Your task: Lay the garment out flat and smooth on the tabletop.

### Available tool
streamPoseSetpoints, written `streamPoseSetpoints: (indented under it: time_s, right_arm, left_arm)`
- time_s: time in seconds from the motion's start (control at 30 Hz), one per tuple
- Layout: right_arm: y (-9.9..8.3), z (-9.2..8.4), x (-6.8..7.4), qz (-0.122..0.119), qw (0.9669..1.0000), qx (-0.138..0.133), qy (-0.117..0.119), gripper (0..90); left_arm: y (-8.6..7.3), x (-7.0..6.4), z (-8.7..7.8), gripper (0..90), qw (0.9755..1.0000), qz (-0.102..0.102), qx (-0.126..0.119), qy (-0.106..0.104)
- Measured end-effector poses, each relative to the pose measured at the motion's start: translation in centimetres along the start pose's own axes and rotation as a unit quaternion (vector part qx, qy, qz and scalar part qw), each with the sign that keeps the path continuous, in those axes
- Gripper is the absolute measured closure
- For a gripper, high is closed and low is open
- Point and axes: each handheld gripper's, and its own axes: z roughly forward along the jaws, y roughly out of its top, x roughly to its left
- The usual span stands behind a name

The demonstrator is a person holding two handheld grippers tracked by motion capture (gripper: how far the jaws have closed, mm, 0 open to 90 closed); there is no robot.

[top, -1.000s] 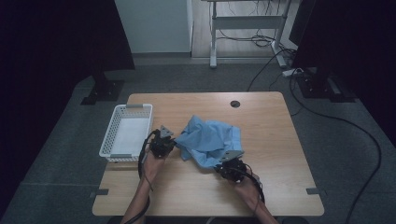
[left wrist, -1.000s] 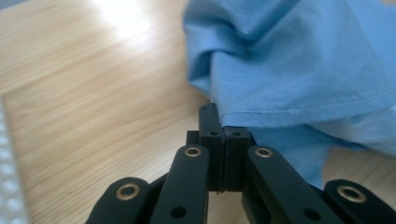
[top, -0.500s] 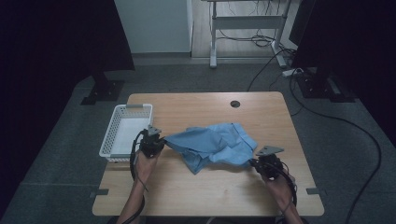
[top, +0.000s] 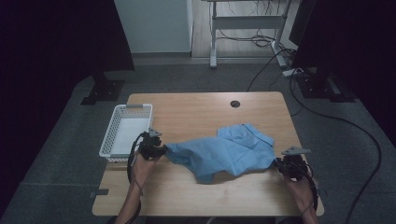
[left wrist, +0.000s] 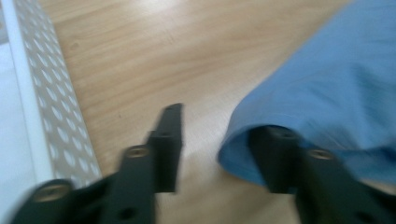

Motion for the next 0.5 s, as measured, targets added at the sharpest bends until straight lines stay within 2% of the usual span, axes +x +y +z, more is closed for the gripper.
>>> streamPoseSetpoints:
  time_s: [0.03, 0.07, 0.1, 0.13, 0.23, 0.3, 0.33, 0.4, 0.5]
  right_arm:
    - [0.0, 0.0, 0.0, 0.000, 1.0000, 0.000, 0.000, 66.9]
    - [0.0, -0.2, 0.1, -0.005, 0.9999, 0.000, 0.010, 61.0]
    - [-0.2, -0.5, 0.5, -0.018, 0.9996, 0.000, 0.022, 53.4]
    - [-0.3, -0.6, 0.7, -0.021, 0.9995, -0.004, 0.024, 50.9]
    - [-0.5, -0.8, 1.6, -0.032, 0.9985, -0.011, 0.043, 45.2]
    - [-0.5, -0.8, 2.1, -0.038, 0.9978, -0.014, 0.052, 44.1]
    - [-0.5, -0.7, 2.3, -0.041, 0.9973, -0.016, 0.058, 44.2]
    - [-0.5, -0.4, 2.5, -0.047, 0.9965, -0.017, 0.067, 45.8]
    - [-0.3, 0.1, 3.0, -0.056, 0.9959, -0.013, 0.070, 52.3]
  left_arm:
    - [0.0, 0.0, 0.0, 46.6, 1.0000, 0.000, 0.000, 0.000]
    - [-0.1, -0.2, -0.6, 46.6, 0.9999, 0.012, -0.001, -0.006]
    - [-0.4, -0.5, -1.5, 41.7, 0.9997, 0.024, 0.005, -0.008]
    - [-0.5, -0.8, -2.0, 39.8, 0.9994, 0.032, 0.005, -0.014]
    - [-1.0, -2.3, -3.1, 34.4, 0.9969, 0.061, 0.000, -0.050]
    - [-1.4, -3.5, -3.6, 31.5, 0.9933, 0.081, -0.007, -0.082]
    - [-1.6, -4.1, -3.7, 29.6, 0.9911, 0.083, -0.014, -0.103]
    - [-1.8, -5.5, -3.3, 28.1, 0.9851, 0.093, -0.021, -0.143]
    - [-2.0, -8.0, -2.0, 25.5, 0.9764, 0.126, -0.015, -0.175]
